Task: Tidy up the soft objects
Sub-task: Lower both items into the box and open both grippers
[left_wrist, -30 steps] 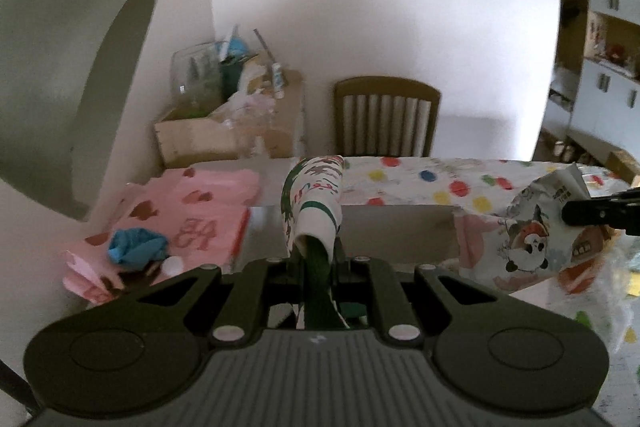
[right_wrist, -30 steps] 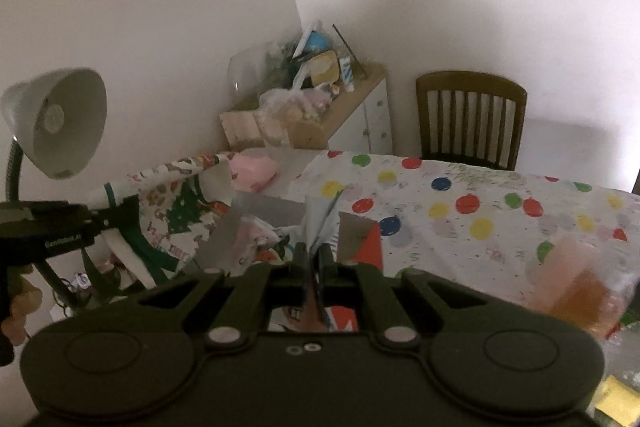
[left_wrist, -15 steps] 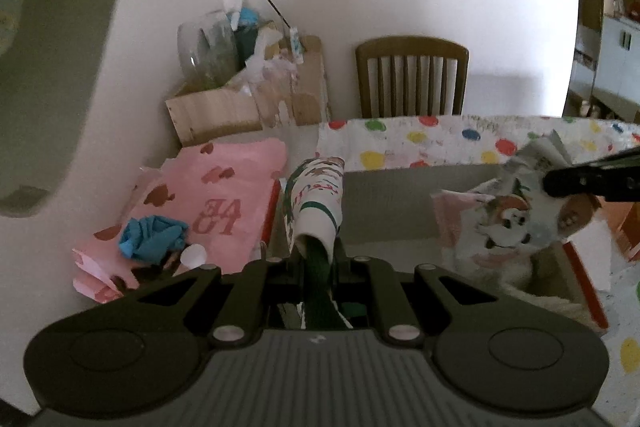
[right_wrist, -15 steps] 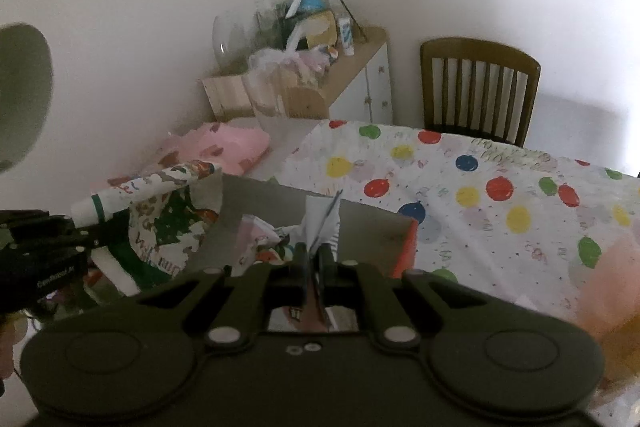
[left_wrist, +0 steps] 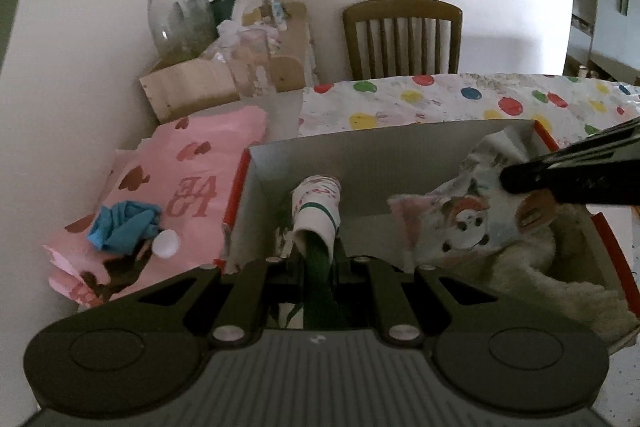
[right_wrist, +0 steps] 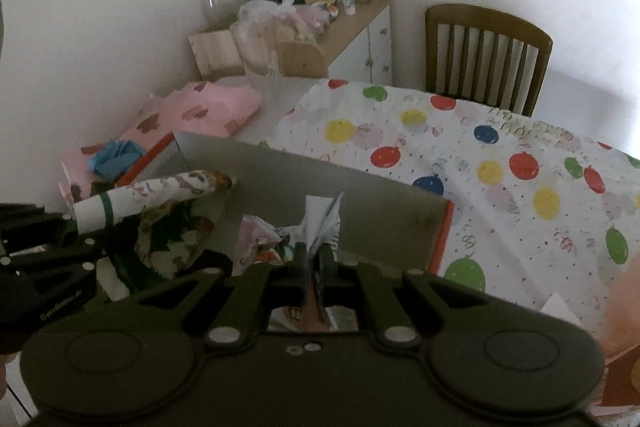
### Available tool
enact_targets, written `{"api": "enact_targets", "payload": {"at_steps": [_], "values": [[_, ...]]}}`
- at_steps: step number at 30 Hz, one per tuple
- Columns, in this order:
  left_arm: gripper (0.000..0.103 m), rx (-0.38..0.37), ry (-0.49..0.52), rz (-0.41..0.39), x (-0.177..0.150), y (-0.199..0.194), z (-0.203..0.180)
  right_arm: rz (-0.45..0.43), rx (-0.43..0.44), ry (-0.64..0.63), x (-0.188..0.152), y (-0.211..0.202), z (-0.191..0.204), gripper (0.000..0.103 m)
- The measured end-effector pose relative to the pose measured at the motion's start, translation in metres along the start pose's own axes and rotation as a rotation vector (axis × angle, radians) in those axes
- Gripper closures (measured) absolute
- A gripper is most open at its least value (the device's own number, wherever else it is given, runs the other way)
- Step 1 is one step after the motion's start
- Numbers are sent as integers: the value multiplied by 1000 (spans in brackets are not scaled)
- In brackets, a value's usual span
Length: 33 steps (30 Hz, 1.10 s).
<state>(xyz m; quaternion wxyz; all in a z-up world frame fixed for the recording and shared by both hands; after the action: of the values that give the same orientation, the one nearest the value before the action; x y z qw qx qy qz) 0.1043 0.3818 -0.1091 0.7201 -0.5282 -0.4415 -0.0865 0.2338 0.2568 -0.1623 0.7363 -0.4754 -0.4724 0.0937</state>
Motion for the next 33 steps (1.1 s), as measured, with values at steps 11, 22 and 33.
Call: {"api": "enact_targets", "payload": {"at_steps": [11, 22, 33], "values": [[92, -94, 21, 113, -18, 19, -30, 60, -4, -38, -11, 8, 4, 96], [90, -116, -5, 206, -34, 31, -40, 82, 14, -54, -17, -9, 2, 83], [30, -136, -32, 178, -35, 17, -43, 39, 70, -40, -20, -39, 6, 66]]}}
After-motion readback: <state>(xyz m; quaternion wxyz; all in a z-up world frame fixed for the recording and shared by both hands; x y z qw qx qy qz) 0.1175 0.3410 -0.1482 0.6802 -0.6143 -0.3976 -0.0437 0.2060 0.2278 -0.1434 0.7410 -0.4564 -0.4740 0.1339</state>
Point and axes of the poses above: each gripper's, at about its wrist camera, not at the fingertips, and y roughly the way its jaws point, z to its left, x to its top, the point moved 8 cm from there along y, roughly the way its jaws point, and after that the axes turned 10 degrees about -y, right-handed, at the moved point
